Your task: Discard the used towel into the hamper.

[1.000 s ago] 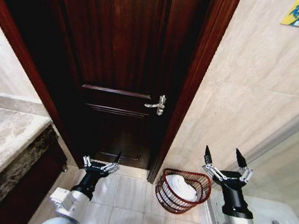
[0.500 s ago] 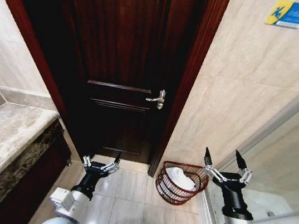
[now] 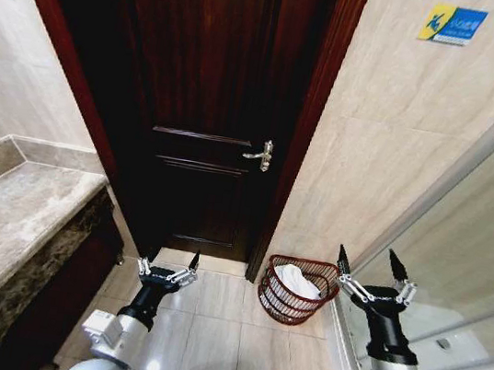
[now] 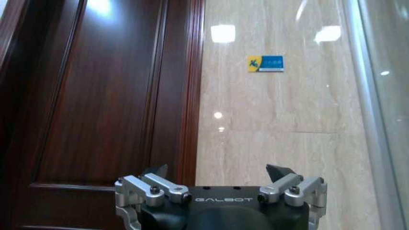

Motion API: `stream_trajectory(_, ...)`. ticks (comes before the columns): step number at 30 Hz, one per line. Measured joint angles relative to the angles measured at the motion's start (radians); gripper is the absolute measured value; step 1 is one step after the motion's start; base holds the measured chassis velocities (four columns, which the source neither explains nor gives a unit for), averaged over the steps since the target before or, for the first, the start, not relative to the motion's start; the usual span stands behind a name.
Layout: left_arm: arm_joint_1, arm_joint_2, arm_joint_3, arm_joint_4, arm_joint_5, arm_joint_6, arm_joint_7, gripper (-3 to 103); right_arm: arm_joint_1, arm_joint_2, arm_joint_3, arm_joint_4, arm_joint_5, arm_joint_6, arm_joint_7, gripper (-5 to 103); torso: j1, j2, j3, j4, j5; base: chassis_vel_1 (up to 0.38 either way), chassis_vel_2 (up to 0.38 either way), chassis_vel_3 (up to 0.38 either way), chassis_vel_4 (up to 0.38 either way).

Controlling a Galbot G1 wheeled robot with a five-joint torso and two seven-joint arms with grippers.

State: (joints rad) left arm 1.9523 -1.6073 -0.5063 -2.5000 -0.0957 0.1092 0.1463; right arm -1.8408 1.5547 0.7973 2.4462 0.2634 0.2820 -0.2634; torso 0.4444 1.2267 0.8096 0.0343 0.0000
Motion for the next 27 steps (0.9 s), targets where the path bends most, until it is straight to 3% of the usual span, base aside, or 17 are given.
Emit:
stream_trajectory(15,0.0,0.0,0.0,0.0,0.0,0.0,0.0,100,0.004,-0.003,0.003,-0.016,0.012,0.015,-0.003,100,0.0,0.0,0.0,0.0,-0.0001,0.144,-0.138,-0.135,0.138)
stream_trajectory(27,0.0,0.0,0.0,0.0,0.0,0.0,0.0,100,0.006,0.001,0.012,-0.026,0.019,0.063,-0.008,100,0.0,0.0,0.0,0.0001,0.0,0.029,-0.029,-0.032,0.032)
